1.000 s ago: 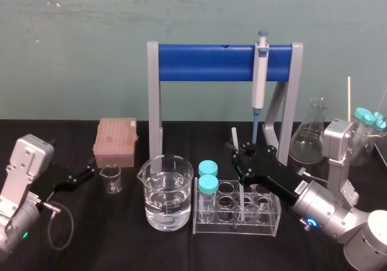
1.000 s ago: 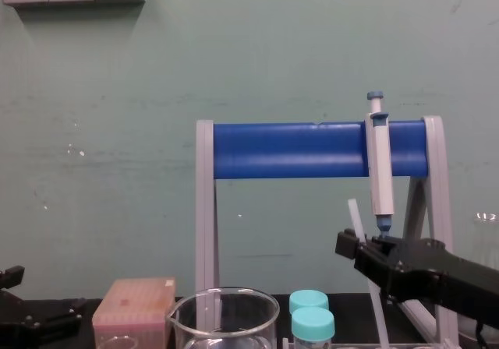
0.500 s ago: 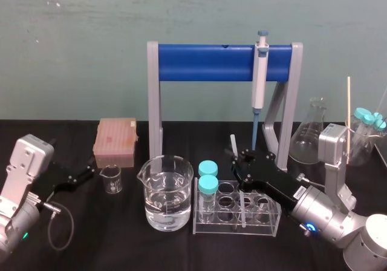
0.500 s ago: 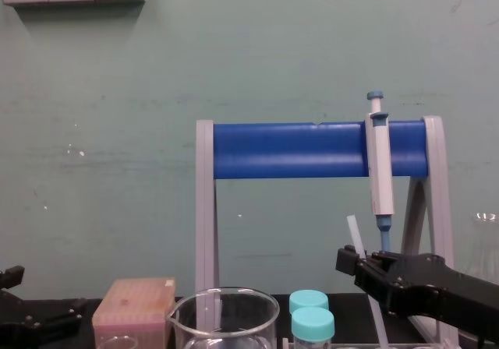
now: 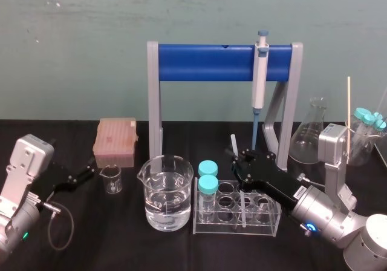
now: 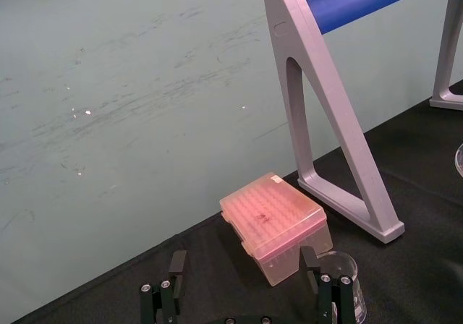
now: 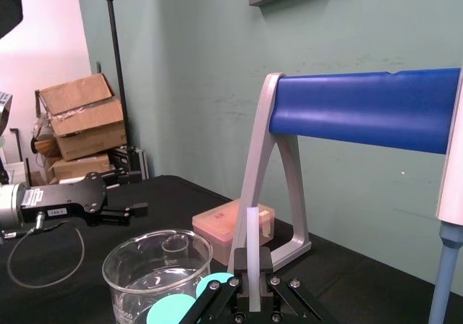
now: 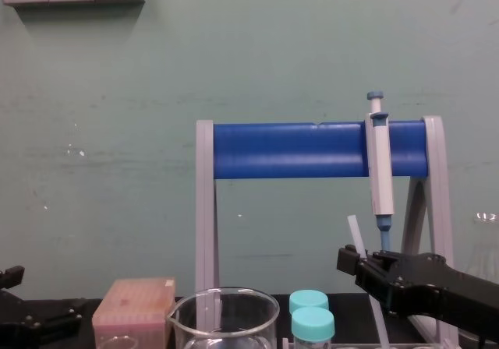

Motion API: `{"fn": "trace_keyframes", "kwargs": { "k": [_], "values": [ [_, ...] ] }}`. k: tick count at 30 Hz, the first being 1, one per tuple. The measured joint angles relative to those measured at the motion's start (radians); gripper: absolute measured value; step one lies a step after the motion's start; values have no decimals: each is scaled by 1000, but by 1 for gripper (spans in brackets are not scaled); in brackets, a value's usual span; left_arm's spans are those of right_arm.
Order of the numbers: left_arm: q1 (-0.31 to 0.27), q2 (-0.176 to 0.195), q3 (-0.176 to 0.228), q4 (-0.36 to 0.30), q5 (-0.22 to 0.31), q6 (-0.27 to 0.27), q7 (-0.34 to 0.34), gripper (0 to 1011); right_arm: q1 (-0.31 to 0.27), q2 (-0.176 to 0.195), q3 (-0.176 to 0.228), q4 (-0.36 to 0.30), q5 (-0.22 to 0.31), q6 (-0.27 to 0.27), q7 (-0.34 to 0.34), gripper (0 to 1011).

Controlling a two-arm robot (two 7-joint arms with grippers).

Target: Pick up the stirring rod with one hand, then place it down.

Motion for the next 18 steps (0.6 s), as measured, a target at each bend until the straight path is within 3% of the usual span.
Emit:
{"fn": "trace_keyframes", "kwargs": {
  "k": [3,6,18],
  "values": [
    [0,0,0,0,0,0,0,1000,0,0,0,0,0,0,0,75],
    [0,0,0,0,0,0,0,1000,0,0,0,0,1,0,0,149],
    [0,0,0,0,0,0,0,1000,0,0,0,0,1,0,1,548]
  ]
}}
